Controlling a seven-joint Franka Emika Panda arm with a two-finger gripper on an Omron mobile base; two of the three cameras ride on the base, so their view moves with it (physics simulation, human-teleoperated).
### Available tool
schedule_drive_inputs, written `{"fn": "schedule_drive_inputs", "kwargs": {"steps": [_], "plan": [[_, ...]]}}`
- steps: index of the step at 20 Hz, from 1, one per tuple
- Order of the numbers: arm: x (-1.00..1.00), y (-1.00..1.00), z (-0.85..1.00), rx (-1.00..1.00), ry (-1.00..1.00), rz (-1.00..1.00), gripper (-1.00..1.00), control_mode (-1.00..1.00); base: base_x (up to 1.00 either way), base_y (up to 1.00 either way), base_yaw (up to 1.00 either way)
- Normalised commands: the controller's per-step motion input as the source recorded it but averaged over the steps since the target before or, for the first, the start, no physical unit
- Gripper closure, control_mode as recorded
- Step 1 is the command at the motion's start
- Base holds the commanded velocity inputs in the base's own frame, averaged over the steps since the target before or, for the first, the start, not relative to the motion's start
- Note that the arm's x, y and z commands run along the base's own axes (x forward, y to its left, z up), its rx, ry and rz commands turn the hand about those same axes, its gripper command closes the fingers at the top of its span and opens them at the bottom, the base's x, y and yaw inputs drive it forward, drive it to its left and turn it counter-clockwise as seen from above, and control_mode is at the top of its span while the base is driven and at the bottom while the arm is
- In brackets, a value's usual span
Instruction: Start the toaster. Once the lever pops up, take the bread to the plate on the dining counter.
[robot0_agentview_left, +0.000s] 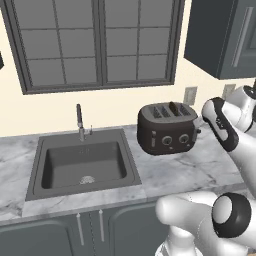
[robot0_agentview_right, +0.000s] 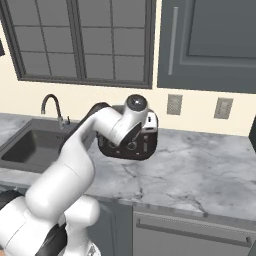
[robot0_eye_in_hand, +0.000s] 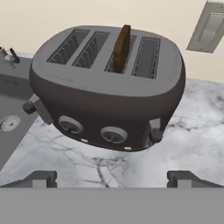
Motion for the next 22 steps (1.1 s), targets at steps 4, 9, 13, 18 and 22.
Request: {"fn": "schedule_drive_inputs", "kwargs": {"steps": [4,9,13,18,22], "plan": [[0.07,-0.13,0.00,0.01,0.04,0.00,-1.00,-1.00,0.00,0.00,0.00],[0.21,-0.13,0.00,0.00,0.00,0.00,-1.00,-1.00,0.00,0.00,0.00],[0.21,0.00,0.00,0.00,-0.02,0.00,-1.00,-1.00,0.00,0.00,0.00],[0.16,0.00,-0.05,0.00,0.00,0.00,-1.00,-1.00,0.00,0.00,0.00],[0.17,0.00,-0.14,0.00,0.00,0.00,-1.00,-1.00,0.00,0.00,0.00]]}}
